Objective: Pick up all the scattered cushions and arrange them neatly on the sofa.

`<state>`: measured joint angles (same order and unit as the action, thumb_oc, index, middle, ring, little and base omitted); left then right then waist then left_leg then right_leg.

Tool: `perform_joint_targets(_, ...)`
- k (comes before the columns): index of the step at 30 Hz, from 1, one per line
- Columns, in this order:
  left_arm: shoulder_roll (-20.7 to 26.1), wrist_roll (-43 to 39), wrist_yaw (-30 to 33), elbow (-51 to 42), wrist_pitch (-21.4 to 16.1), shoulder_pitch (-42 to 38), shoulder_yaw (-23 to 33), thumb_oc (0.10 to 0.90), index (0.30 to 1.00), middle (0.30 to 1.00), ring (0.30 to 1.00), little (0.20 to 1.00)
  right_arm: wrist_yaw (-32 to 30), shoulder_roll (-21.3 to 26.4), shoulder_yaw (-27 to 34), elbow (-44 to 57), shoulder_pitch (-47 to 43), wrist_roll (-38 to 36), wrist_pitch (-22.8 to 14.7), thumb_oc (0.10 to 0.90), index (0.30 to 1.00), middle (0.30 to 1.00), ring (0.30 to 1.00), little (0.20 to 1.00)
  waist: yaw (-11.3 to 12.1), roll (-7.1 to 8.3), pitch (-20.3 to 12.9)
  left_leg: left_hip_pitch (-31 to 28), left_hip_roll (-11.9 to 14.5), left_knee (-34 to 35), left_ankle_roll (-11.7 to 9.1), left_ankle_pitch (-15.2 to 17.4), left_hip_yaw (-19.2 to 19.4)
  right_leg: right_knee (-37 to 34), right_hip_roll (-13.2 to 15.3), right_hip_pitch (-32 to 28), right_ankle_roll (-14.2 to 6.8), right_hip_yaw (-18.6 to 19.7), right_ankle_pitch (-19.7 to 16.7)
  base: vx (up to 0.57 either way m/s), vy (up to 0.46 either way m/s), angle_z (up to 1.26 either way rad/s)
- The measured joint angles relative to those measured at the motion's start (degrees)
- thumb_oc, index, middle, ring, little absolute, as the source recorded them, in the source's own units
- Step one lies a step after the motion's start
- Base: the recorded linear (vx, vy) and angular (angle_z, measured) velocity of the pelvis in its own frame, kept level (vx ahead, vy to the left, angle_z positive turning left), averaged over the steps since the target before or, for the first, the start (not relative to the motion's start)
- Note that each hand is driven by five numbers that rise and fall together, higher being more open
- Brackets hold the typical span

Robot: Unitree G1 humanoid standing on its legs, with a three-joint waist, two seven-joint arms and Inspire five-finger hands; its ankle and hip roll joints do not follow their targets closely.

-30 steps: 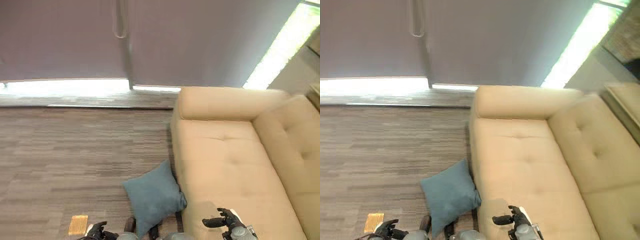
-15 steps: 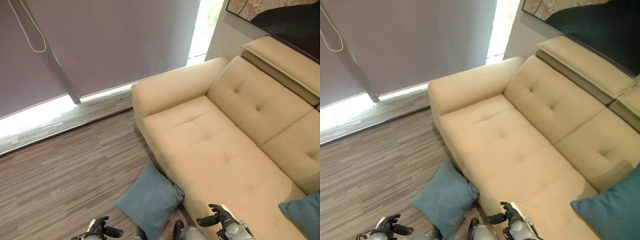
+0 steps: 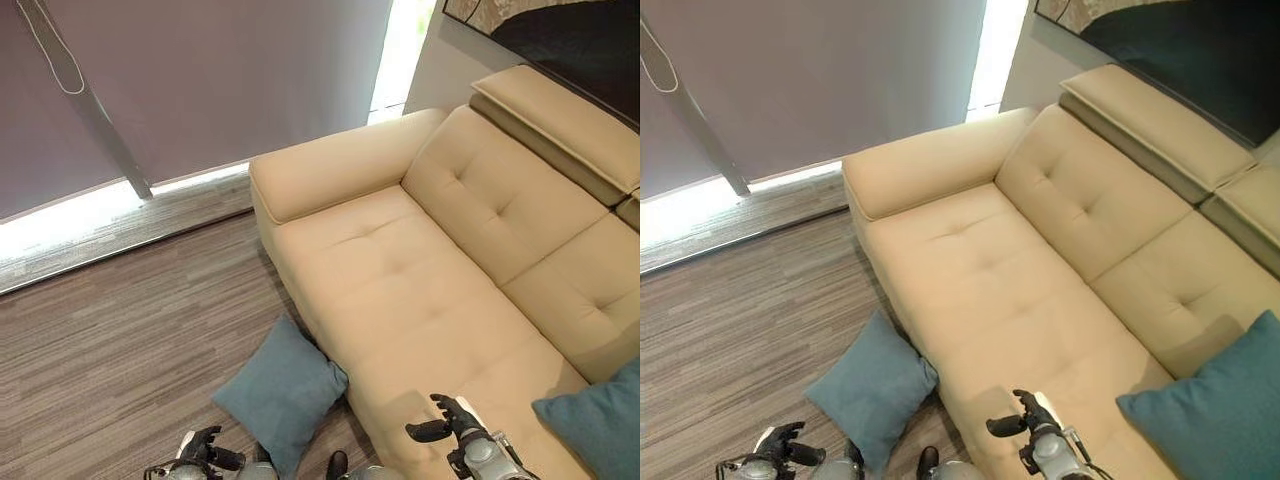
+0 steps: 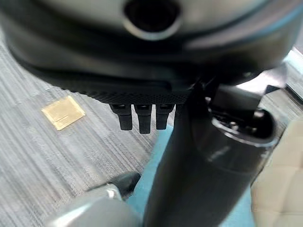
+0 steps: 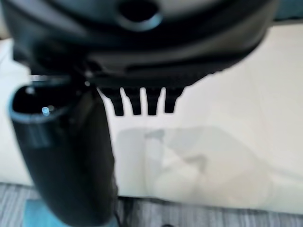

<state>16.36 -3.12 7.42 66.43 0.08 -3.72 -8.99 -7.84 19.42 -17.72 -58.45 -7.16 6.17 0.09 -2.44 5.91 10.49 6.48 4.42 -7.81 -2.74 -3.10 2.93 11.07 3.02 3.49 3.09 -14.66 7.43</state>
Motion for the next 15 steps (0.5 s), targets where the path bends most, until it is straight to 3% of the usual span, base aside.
perform_joint_targets(3,-0.69,-0.04,-0.16,0.24,0.10,-0.85,-1.74,0.800,0.900,0.900,0.900,0.900,0.02,0.04,0.13,0.53,0.34,0.01,0.13,0.800,0.900,0.900,0.900,0.900,-0.37,-0.03,-0.17,-1.25,1.59,1.46,-1.26,1.13,-2.74,-0.65,0.51,-0.14,-0.95,0.40,-1.57,0.02,0.270,-0.05)
perform_joint_targets(4,-1.91,-0.04,-0.24,0.56,0.05,-0.99,-2.13,0.800,0.900,0.900,0.900,0.900,-0.01,0.16,0.32,0.42,0.31,0.03,0.12,0.800,0.900,0.900,0.900,0.900,-0.47,-0.07,-0.28,-2.98,2.27,5.38,-1.35,1.06,-3.84,-1.66,0.89,-0.40,-1.97,1.04,-2.51,0.01,0.239,-0.12)
perform_joint_targets(5,-2.86,-0.04,-0.35,0.55,0.03,-0.79,-2.19,0.800,0.900,0.900,0.900,0.900,0.02,0.49,0.42,0.43,0.52,0.05,0.09,0.800,0.900,0.900,0.900,0.900,-1.10,-0.99,-0.59,-3.67,2.94,6.39,-1.09,0.44,-3.83,-1.60,0.47,-0.64,-2.61,1.14,-2.45,-0.03,0.242,-0.05)
perform_joint_targets(6,-3.82,-0.03,-0.57,0.92,0.03,-0.42,-2.35,0.800,0.900,0.900,0.900,0.900,-0.13,0.09,0.89,0.05,1.05,0.07,0.24,0.800,0.900,0.900,0.900,0.900,-1.73,-1.64,-1.36,-4.60,3.19,6.73,-3.19,0.90,-3.48,-0.73,0.70,-0.53,-3.99,1.19,-1.97,-0.05,0.248,0.04)
perform_joint_targets(10,-2.61,0.04,-0.40,1.46,0.04,-0.45,-3.14,0.800,0.900,0.900,0.900,0.900,-0.04,-3.10,0.78,0.22,2.25,0.09,0.34,0.800,0.900,0.900,0.900,0.900,-1.69,1.28,-2.82,-4.47,-1.70,6.43,-0.15,1.50,-1.54,-0.01,5.01,1.38,-6.99,4.47,-2.81,-0.08,0.239,-0.22)
perform_joint_targets(13,-1.23,0.06,-0.01,2.53,-0.03,-0.14,-3.41,0.800,0.900,0.900,0.900,0.900,0.04,-5.67,0.73,0.56,2.05,0.03,0.36,0.800,0.900,0.900,0.900,0.900,-1.58,1.83,-2.70,-4.89,-4.28,5.51,1.77,2.47,1.95,-1.21,7.22,2.29,-9.03,8.04,-4.80,-0.14,0.165,-0.50)
perform_joint_targets(15,-0.60,0.02,0.25,2.81,0.02,-0.25,-3.18,0.800,0.900,0.900,0.900,0.900,0.18,-6.73,0.65,1.69,1.50,-0.02,0.11,0.800,0.900,0.900,0.900,0.900,-1.38,1.24,-2.11,-4.20,-4.83,5.12,2.58,2.77,4.23,-2.43,8.13,3.29,-10.69,10.22,-6.57,-0.17,0.106,-0.54)
